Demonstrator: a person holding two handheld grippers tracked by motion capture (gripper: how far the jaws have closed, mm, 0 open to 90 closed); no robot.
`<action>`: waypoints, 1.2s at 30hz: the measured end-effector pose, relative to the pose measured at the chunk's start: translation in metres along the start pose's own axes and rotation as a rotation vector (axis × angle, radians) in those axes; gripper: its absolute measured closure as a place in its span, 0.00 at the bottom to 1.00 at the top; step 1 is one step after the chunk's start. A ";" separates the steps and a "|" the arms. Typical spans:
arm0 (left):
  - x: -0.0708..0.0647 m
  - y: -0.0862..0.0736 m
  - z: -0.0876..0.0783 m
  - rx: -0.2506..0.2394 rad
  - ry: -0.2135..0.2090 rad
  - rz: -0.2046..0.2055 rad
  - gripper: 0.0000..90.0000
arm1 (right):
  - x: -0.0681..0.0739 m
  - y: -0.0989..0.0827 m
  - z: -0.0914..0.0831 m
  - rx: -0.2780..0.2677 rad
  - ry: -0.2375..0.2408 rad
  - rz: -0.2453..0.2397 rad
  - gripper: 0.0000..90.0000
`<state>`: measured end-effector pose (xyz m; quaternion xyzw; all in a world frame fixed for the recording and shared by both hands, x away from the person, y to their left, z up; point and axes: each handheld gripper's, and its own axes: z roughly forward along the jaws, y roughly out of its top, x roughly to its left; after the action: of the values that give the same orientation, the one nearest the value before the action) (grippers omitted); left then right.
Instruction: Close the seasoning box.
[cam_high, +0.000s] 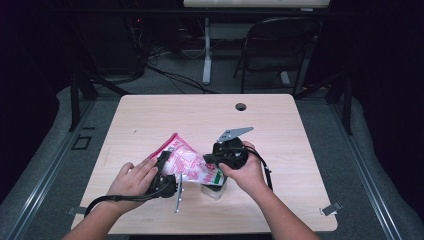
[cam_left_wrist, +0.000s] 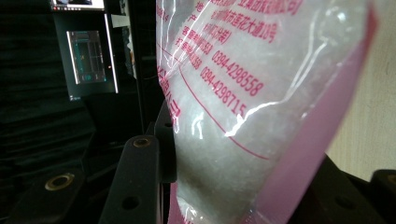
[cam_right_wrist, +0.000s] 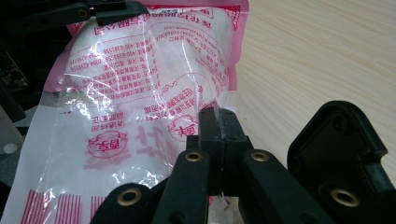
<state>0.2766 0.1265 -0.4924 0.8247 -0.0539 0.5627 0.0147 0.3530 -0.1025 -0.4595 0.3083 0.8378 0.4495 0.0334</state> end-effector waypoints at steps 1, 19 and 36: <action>0.001 0.000 0.000 0.001 0.000 0.007 0.70 | 0.000 0.000 0.000 0.001 0.000 -0.001 1.00; 0.007 0.002 -0.002 0.008 0.004 0.051 0.71 | 0.001 -0.001 -0.001 -0.012 -0.003 -0.002 1.00; 0.010 0.004 -0.002 0.016 0.002 0.099 0.71 | 0.001 -0.004 -0.001 -0.028 -0.006 0.001 1.00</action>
<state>0.2777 0.1217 -0.4820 0.8207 -0.0902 0.5639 -0.0201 0.3501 -0.1045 -0.4620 0.3093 0.8312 0.4603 0.0400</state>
